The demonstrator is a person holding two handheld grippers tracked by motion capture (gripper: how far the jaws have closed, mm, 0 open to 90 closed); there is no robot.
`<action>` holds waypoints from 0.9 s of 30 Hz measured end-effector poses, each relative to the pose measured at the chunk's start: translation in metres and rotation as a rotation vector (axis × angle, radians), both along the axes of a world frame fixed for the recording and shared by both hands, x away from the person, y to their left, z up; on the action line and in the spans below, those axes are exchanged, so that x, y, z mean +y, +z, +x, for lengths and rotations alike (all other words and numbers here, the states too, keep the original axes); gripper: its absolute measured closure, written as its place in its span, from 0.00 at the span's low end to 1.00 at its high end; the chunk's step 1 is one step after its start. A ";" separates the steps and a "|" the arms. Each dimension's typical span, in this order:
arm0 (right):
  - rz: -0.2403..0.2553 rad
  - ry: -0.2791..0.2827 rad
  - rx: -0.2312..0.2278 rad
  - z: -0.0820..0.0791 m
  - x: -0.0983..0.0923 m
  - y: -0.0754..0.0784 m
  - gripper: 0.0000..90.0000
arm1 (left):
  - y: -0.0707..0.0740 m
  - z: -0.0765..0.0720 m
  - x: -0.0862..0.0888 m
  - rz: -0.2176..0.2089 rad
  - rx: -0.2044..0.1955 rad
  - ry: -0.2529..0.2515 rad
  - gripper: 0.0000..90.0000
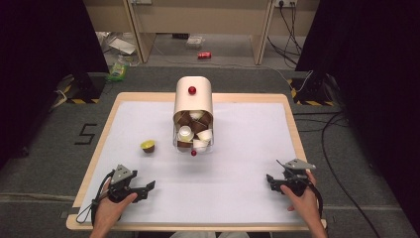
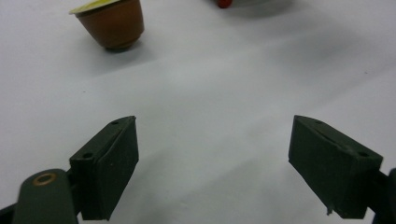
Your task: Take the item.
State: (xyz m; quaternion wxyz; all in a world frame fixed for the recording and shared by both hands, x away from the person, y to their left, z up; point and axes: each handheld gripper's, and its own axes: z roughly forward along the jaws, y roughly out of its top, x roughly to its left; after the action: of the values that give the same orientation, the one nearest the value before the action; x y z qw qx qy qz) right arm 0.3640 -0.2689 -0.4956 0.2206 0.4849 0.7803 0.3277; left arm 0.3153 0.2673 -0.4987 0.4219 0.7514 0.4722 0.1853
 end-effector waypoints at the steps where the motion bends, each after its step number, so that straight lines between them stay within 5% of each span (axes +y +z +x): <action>1: 0.000 0.000 0.000 0.000 0.000 0.000 0.16 | 0.000 -0.001 0.000 0.016 0.000 -0.007 0.17; 9: 0.000 0.000 0.000 0.000 0.000 0.000 0.16 | -0.004 -0.010 0.002 0.065 0.043 -0.023 0.17; 18: 0.000 0.000 0.000 0.000 0.000 0.000 0.16 | -0.006 -0.018 -0.002 0.121 0.027 -0.025 0.16; 27: 0.000 0.000 0.000 0.000 0.000 0.000 0.16 | -0.009 -0.031 0.000 0.107 0.005 -0.004 0.16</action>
State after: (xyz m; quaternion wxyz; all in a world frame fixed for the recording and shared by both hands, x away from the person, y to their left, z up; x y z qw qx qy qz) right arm 0.3639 -0.2689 -0.4956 0.2205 0.4849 0.7803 0.3277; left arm 0.2846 0.2669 -0.5076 0.3804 0.7743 0.4613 0.2074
